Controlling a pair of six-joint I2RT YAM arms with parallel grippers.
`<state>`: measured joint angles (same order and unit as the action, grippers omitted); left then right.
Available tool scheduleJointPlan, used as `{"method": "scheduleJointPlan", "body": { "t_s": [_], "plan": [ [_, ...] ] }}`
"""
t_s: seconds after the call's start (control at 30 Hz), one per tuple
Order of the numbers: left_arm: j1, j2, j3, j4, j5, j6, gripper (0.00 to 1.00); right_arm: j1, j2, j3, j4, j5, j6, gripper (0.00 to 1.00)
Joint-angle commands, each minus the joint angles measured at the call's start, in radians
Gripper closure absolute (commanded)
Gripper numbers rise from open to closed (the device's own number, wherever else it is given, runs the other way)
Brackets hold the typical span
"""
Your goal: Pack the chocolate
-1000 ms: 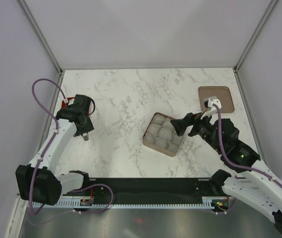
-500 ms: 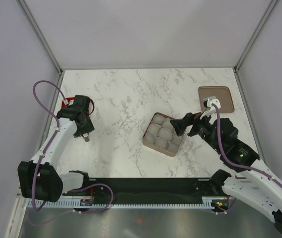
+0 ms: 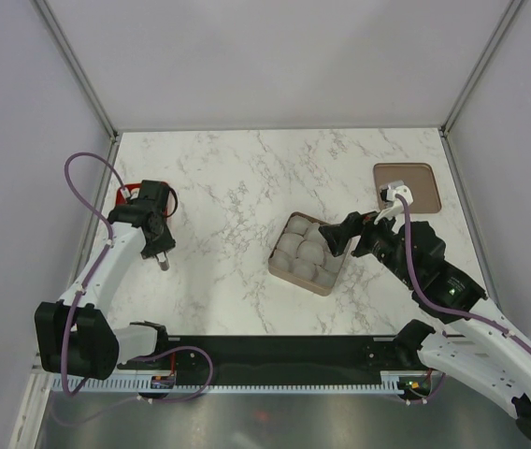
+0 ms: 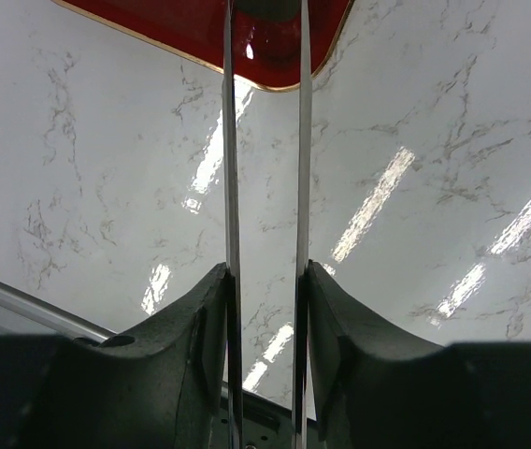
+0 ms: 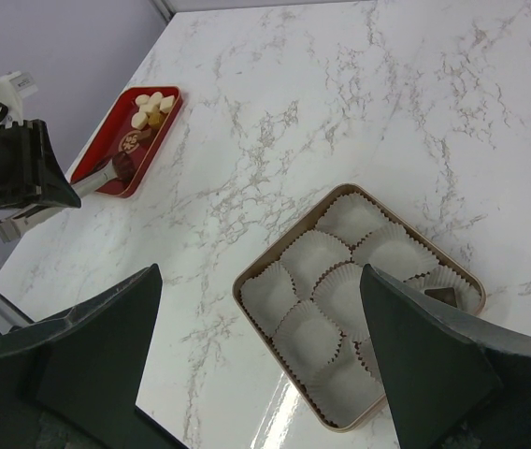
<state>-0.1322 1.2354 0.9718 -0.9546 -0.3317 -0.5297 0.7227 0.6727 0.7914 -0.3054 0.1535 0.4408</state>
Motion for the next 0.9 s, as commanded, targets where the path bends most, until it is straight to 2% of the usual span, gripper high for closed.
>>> {"method": "scheduleJointPlan", "body": {
  "t_s": [0.0,0.5,0.7,0.8,0.87],
  "plan": [
    [0.006,-0.004,0.015,0.025,-0.027,0.028,0.59,-0.002,-0.004,0.003,0.04,-0.009,0.007,0.04],
    [0.005,-0.053,0.137,-0.006,0.005,0.108,0.65,-0.002,0.053,0.031,0.04,-0.008,0.027,0.05],
    [-0.012,-0.082,0.258,0.002,0.19,0.134,0.65,-0.002,0.051,0.049,0.017,0.037,0.012,0.05],
    [-0.082,-0.09,0.298,0.037,0.26,0.123,0.65,-0.002,0.022,0.061,-0.009,0.096,-0.008,0.05],
    [-0.176,-0.073,0.326,0.05,0.261,0.103,0.65,-0.002,0.011,0.065,-0.03,0.135,-0.02,0.05]
  ]
}}
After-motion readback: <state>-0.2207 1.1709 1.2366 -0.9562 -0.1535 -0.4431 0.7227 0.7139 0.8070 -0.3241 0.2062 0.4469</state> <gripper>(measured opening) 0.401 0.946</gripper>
